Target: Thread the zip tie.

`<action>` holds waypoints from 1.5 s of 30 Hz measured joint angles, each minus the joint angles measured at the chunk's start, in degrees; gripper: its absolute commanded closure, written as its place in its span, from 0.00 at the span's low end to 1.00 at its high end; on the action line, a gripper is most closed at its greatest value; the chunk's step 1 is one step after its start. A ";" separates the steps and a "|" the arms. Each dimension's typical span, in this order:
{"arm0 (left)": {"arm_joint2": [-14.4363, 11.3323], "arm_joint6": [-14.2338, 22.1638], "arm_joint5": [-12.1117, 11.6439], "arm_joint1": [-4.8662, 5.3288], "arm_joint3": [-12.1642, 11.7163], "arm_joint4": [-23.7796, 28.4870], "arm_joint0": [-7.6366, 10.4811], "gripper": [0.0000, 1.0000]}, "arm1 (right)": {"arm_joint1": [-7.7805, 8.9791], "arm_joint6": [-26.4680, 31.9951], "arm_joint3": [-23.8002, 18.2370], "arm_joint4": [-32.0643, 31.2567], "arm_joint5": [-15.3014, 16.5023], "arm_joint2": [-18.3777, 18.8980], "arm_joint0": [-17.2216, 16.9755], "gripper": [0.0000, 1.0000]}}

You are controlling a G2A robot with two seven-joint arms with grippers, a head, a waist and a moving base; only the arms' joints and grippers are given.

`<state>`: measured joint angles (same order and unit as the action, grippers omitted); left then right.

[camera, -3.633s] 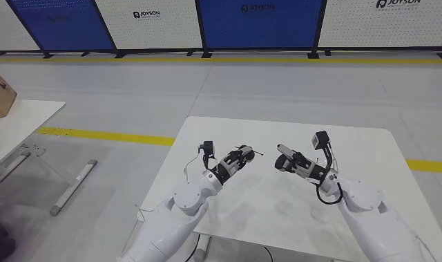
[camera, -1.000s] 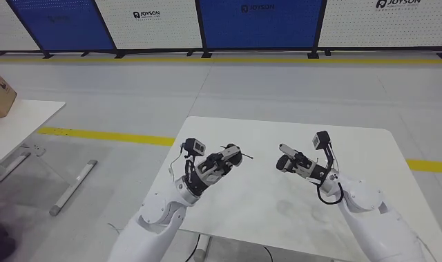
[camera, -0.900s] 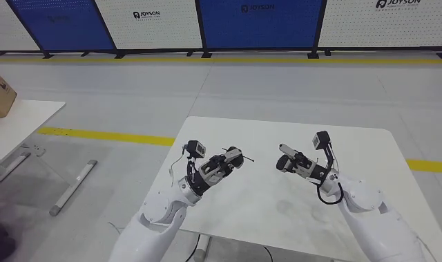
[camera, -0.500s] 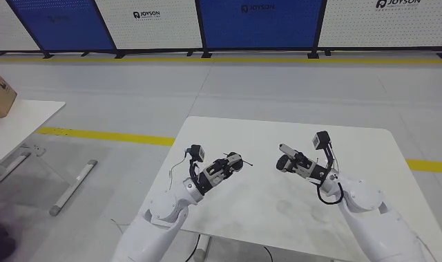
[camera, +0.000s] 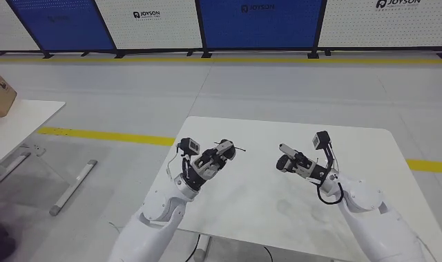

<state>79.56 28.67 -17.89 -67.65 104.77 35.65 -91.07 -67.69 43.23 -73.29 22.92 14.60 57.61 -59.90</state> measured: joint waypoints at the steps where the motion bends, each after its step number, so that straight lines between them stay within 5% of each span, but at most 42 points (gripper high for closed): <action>1: 0.43 0.10 -0.24 0.03 0.56 0.71 -0.29 1.00 | 0.00 0.00 0.00 0.00 0.00 0.00 0.00 0.00; 7: 1.89 1.74 -1.02 0.15 2.82 3.95 -1.90 1.00 | 0.00 0.00 0.00 0.00 0.00 0.00 0.00 0.00; 19: 1.61 1.38 -0.18 0.16 2.54 2.94 -1.62 1.00 | 0.00 0.00 0.00 0.00 0.00 0.00 0.00 0.00; 28: -1.81 1.41 3.72 0.29 -1.62 -7.33 0.77 1.00 | 0.00 0.00 0.00 0.00 0.00 0.00 0.00 0.00; 39: -8.26 -0.46 4.49 -0.33 -11.45 -14.51 5.98 1.00 | 0.00 0.00 0.00 0.00 0.00 0.00 0.00 0.00; 45: -8.50 -0.77 4.24 -0.36 -11.96 -15.17 6.25 1.00 | 0.00 0.00 0.00 0.00 0.00 0.00 0.00 0.00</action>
<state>71.05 27.90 -13.65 -68.01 92.81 20.48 -84.82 -67.69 43.23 -73.29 22.92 14.60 57.61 -59.90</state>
